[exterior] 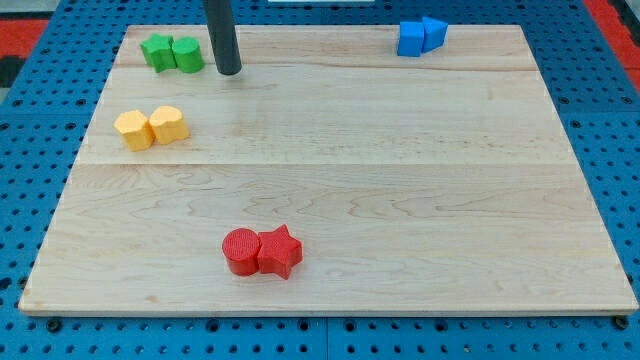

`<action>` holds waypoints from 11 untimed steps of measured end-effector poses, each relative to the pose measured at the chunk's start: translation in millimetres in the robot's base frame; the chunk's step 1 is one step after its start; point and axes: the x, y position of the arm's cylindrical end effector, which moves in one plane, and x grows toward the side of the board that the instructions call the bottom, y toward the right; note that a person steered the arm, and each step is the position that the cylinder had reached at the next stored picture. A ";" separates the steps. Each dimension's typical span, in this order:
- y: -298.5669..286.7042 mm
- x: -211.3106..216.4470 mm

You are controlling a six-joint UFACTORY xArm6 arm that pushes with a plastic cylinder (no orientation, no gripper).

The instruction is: Push the red circle diagonal top left to the red star

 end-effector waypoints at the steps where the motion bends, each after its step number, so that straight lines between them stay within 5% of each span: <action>1: -44.2 30.7; 2: -132.8 31.5; 4: -79.3 122.6; 6: -127.7 161.6; 8: -67.8 184.0; 9: -91.4 234.7; 10: -58.2 307.7; 11: 26.6 312.8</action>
